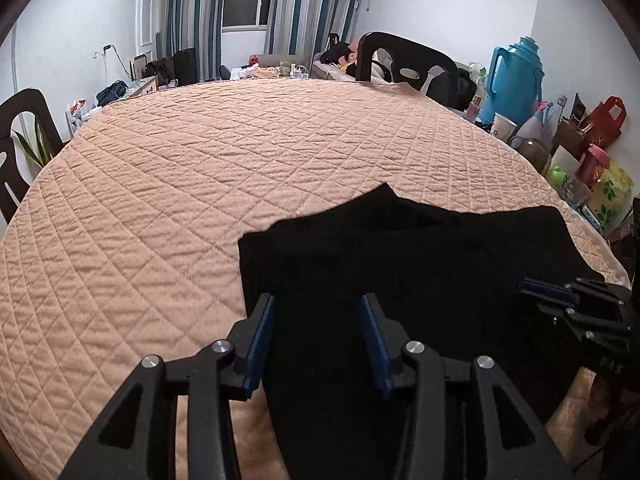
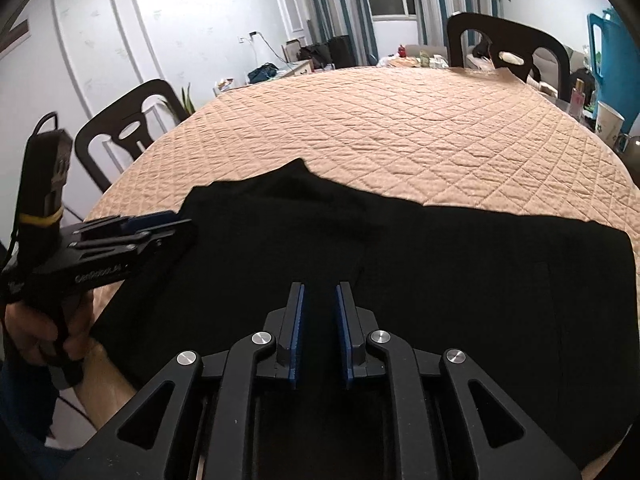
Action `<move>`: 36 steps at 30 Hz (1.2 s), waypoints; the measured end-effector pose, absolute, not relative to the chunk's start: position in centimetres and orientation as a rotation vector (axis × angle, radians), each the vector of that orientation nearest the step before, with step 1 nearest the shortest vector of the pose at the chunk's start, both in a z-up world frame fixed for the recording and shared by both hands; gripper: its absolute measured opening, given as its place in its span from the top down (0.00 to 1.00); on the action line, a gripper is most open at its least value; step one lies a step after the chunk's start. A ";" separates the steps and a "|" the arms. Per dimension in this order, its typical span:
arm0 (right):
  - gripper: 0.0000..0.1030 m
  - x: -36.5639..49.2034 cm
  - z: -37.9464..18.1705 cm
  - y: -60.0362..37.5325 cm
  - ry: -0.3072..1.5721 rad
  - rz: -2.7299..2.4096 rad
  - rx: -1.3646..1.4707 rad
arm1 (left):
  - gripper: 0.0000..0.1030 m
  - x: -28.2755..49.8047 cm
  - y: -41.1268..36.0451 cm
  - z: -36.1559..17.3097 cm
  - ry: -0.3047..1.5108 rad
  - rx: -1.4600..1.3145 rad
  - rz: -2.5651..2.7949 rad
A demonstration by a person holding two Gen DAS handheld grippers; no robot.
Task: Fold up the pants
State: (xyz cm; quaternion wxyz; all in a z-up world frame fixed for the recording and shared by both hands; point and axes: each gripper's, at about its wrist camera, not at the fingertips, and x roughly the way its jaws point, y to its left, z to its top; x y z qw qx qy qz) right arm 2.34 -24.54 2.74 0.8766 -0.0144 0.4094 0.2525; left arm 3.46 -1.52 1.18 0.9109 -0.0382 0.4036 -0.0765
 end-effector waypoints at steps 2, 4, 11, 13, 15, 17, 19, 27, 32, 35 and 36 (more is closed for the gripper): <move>0.85 1.2 2.9 -24.5 0.836 0.543 -0.040 | 0.55 2.2 -1.6 1.2 0.819 -0.077 -0.171; 0.85 0.2 2.8 -24.4 0.819 0.565 -0.053 | 0.55 0.9 -1.6 1.2 0.807 -0.085 -0.189; 0.85 -2.2 1.5 -24.5 0.794 0.576 -0.092 | 0.55 -2.5 -1.8 0.9 0.791 -0.054 -0.227; 0.85 -2.5 1.5 -24.5 0.796 0.570 -0.100 | 0.55 -3.0 -1.7 0.9 0.792 -0.057 -0.239; 0.84 -2.9 1.5 -24.4 0.790 0.565 -0.121 | 0.55 -3.6 -1.7 0.8 0.792 -0.054 -0.249; 0.84 -3.4 1.5 -24.4 0.778 0.558 -0.152 | 0.55 -4.2 -1.7 0.6 0.787 -0.046 -0.249; 0.82 -3.9 1.5 -24.6 0.771 0.552 -0.161 | 0.55 -4.8 -1.8 0.5 0.775 -0.038 -0.249; 0.67 -4.0 1.5 -27.1 0.770 0.514 -0.103 | 0.55 -4.2 -1.2 0.8 0.781 -0.088 -0.264; 0.67 -3.5 1.6 -28.7 0.773 0.398 -0.120 | 0.55 -3.3 -1.3 1.2 0.773 -0.094 -0.256; 0.67 -3.5 2.2 -28.9 0.763 0.400 -0.088 | 0.55 -2.8 -1.5 1.4 0.768 -0.100 -0.260; 0.67 -3.6 2.4 -28.7 0.756 0.414 -0.077 | 0.55 -2.7 -1.6 1.2 0.774 -0.101 -0.262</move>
